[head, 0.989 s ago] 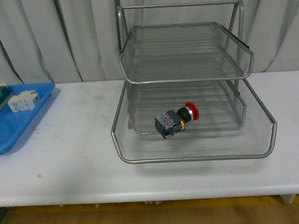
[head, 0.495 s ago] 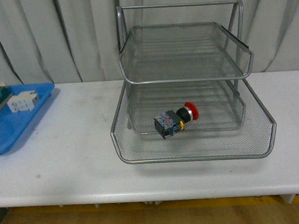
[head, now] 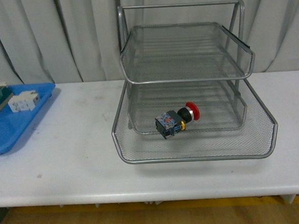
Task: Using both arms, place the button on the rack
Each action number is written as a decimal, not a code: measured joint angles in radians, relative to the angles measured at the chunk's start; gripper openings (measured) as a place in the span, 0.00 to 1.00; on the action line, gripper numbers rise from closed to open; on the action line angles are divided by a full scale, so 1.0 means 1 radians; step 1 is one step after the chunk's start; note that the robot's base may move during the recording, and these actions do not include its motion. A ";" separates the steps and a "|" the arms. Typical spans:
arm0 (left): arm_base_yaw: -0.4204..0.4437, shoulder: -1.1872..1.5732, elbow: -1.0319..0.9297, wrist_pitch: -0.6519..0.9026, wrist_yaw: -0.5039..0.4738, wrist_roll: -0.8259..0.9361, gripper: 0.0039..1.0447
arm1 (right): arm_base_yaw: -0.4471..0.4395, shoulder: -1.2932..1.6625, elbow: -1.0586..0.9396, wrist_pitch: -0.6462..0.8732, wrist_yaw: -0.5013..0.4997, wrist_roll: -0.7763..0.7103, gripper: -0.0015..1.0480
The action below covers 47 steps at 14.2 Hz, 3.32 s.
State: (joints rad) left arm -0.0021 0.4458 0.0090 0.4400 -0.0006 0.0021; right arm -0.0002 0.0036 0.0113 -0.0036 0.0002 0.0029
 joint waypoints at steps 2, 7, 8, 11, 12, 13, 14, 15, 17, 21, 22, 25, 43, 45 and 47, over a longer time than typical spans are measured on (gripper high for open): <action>0.000 -0.070 0.000 -0.069 0.000 0.000 0.01 | 0.000 0.000 0.000 0.000 0.000 0.000 0.94; 0.000 -0.164 0.000 -0.158 0.000 0.000 0.01 | 0.000 0.000 0.000 0.000 0.000 0.000 0.94; 0.000 -0.187 0.000 -0.181 0.000 0.000 0.01 | 0.000 0.000 0.000 0.000 0.000 0.000 0.94; 0.000 -0.246 0.000 -0.240 0.000 0.000 0.01 | 0.000 0.000 0.000 0.000 0.000 0.000 0.94; 0.000 -0.262 0.000 -0.257 0.000 0.000 0.01 | 0.000 0.000 0.000 0.000 0.000 0.000 0.94; 0.000 -0.286 0.000 -0.288 0.000 0.000 0.01 | 0.000 0.000 0.000 0.000 0.000 0.000 0.94; 0.000 -0.407 0.000 -0.453 0.002 0.000 0.01 | 0.000 0.000 0.000 0.000 0.000 0.000 0.94; 0.000 -0.437 0.000 -0.443 0.001 0.000 0.01 | 0.000 0.000 0.000 0.000 0.000 0.000 0.94; 0.000 -0.437 0.000 -0.444 0.000 -0.001 0.53 | 0.000 0.000 0.000 0.000 0.000 0.000 0.94; 0.000 -0.437 0.000 -0.444 0.001 -0.001 0.86 | -0.043 0.202 0.083 -0.119 -0.137 -0.013 0.94; 0.000 -0.437 0.000 -0.444 0.000 0.001 0.96 | -0.026 0.317 0.117 -0.060 -0.150 -0.008 0.94; 0.000 -0.437 0.000 -0.444 0.001 0.000 0.94 | 0.059 0.726 0.248 0.019 -0.153 0.089 0.94; 0.000 -0.437 0.000 -0.444 0.000 0.000 0.94 | 0.444 1.878 0.796 0.223 0.106 0.364 0.02; 0.000 -0.437 0.000 -0.444 0.000 0.000 0.94 | 0.431 1.926 0.850 0.230 0.121 0.334 0.02; 0.000 -0.437 0.000 -0.444 0.000 0.000 0.94 | 0.415 1.981 0.919 0.242 0.147 0.290 0.02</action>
State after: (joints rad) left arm -0.0021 0.0086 0.0093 -0.0036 -0.0002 0.0021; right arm 0.4149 1.9850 0.9298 0.2386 0.1474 0.2924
